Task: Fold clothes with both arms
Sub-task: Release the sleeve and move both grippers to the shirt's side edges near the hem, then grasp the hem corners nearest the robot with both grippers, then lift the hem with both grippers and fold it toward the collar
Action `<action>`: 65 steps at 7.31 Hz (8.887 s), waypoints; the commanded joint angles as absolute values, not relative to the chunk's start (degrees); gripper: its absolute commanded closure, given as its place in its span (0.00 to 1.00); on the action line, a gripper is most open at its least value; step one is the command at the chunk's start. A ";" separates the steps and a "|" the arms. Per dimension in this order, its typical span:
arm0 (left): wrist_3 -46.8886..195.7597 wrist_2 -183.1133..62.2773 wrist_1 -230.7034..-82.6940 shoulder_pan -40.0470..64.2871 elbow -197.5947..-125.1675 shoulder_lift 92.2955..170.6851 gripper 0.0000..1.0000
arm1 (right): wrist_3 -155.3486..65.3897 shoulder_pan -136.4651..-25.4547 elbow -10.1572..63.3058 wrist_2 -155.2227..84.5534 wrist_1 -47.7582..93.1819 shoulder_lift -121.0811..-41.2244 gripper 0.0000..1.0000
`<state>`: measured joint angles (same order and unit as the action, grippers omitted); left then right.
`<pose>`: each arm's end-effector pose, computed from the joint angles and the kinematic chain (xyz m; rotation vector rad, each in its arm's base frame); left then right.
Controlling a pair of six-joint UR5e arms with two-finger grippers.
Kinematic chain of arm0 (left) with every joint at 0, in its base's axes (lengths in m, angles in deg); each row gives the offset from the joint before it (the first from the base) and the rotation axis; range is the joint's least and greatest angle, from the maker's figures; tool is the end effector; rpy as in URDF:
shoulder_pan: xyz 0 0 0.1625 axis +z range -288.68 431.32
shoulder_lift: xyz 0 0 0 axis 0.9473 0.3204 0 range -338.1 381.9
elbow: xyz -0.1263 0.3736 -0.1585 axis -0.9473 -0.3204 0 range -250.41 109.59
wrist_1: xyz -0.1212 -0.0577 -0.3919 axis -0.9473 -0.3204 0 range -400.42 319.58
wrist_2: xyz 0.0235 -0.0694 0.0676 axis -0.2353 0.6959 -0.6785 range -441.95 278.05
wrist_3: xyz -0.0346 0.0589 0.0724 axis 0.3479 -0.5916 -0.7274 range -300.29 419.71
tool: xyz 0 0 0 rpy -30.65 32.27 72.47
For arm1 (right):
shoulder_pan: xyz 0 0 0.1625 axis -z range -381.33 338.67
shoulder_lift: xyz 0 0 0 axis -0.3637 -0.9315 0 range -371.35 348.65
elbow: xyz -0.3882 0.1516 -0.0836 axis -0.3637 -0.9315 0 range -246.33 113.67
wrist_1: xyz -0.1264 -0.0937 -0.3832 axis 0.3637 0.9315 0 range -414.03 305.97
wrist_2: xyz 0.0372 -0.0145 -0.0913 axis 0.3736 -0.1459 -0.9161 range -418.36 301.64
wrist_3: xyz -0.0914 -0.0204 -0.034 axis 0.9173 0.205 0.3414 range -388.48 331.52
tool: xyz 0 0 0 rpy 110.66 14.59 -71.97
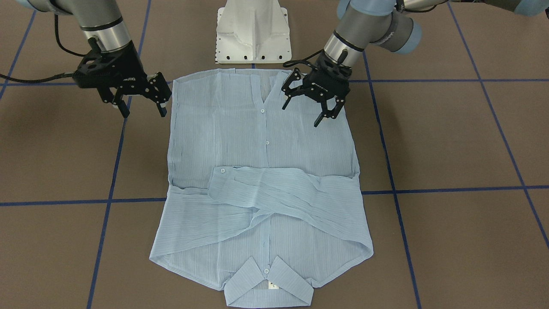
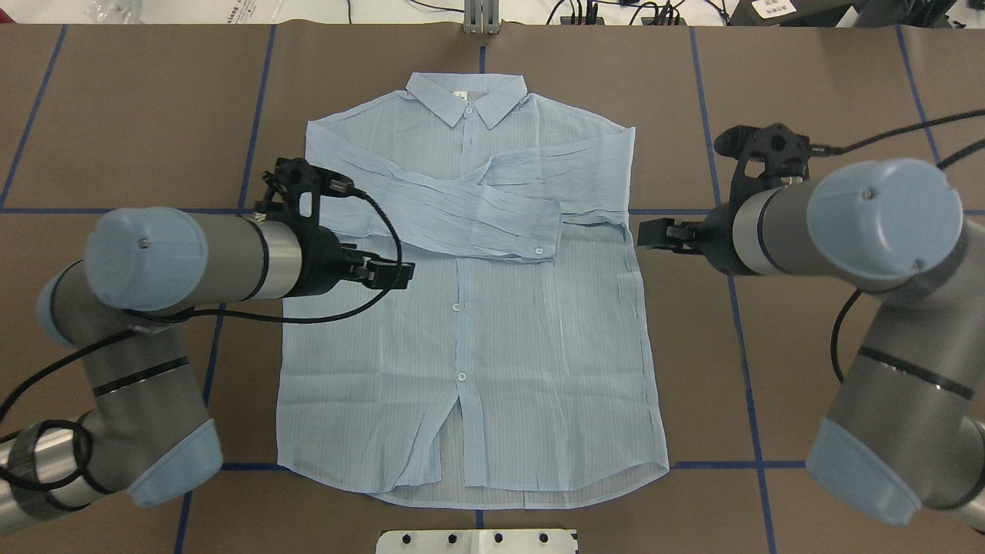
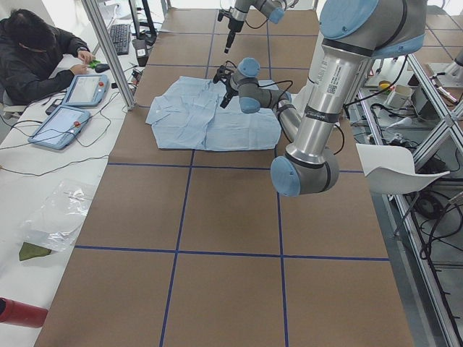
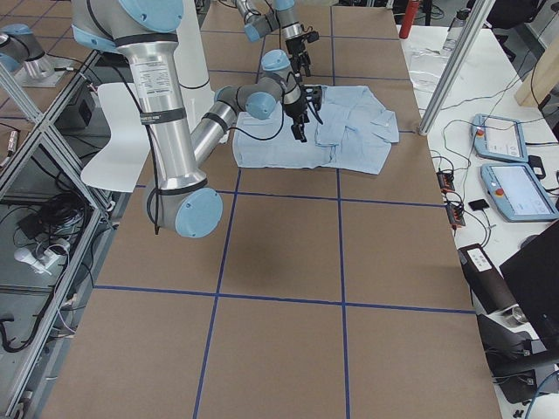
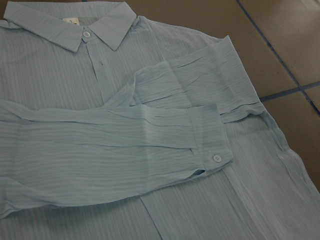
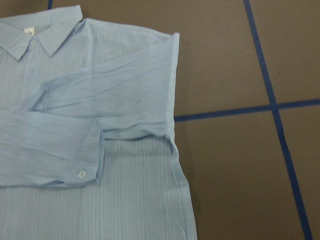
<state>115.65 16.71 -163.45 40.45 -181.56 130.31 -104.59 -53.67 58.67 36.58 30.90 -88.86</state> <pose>0.4203 -0.3889 0.2503 0.5690 1.1376 0.1436 -0.3526 -0.3708 0.2696 0.2871 -0.8770 0.2594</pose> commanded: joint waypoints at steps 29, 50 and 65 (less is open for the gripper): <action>144.70 -1.44 -154.41 64.28 -189.94 114.36 1.00 | -130.25 -20.10 57.08 5.36 17.16 -105.92 0.41; 144.35 -1.36 -154.41 63.85 -193.44 114.36 1.00 | -130.26 -16.84 58.52 3.34 21.97 -103.28 1.00; 127.38 5.36 -141.32 35.10 -189.92 133.65 1.00 | -114.19 -48.20 54.34 15.91 42.73 -73.48 1.00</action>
<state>127.81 8.74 -141.29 36.06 -196.09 129.21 -116.07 -44.96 64.14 15.94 52.46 -74.34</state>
